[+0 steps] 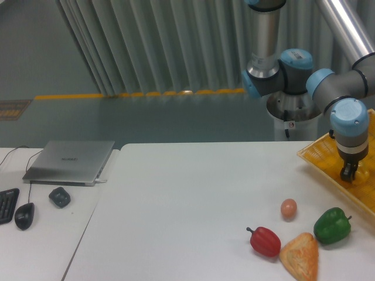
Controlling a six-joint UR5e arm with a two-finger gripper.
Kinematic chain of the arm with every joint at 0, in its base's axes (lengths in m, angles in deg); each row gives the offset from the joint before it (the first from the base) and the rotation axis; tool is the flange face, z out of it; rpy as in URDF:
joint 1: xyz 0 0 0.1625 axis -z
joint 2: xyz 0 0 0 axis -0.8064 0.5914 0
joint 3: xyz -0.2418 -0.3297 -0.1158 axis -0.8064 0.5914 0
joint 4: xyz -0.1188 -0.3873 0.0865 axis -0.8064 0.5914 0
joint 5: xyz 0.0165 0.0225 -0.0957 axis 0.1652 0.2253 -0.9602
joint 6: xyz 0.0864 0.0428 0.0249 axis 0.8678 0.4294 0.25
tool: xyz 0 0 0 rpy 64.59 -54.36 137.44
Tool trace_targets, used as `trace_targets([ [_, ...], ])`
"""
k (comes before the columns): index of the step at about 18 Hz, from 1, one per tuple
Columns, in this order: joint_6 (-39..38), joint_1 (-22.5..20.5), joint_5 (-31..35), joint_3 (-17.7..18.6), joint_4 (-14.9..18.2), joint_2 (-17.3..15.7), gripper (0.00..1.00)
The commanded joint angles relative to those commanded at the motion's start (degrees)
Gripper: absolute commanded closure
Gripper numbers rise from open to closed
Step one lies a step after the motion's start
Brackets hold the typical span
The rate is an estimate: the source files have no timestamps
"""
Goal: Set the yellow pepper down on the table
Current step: 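Lift the yellow pepper out of the crate and carry it over the table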
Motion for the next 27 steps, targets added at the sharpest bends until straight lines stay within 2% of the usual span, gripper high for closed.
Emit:
trace_targets([
  [2, 0.0, -0.2, 0.2, -1.1, 0.9, -0.1, 0.58],
  [5, -0.2, -0.7, 0.1, -3.9, 6.1, -0.4, 0.58],
  [8, -0.5, -0.8, -0.4, -5.6, 8.0, -1.1, 0.58],
  [10, -1.1, -0.9, -1.0, -8.9, 12.4, -1.1, 0.58],
  [12, -3.3, -1.1, -4.6, -11.8, 15.3, -1.3, 0.58],
  [13, -4.8, -1.6, -7.1, -12.3, 15.7, -1.6, 0.58],
  [16, -10.7, -1.2, -12.6, -12.5, 15.6, -1.9, 0.58],
  [18, -17.9, -0.7, -16.7, -12.7, 15.4, -1.9, 0.57],
  [21, -27.0, 0.2, -26.1, -12.7, 15.1, -2.1, 0.57],
  [23, -31.4, 0.8, -27.2, -13.4, 14.7, -3.2, 0.58],
  [26, -44.2, 3.9, -32.1, -14.2, 13.6, -2.8, 0.57],
  [27, -47.1, 4.2, -33.1, -14.2, 11.8, -2.8, 0.57],
])
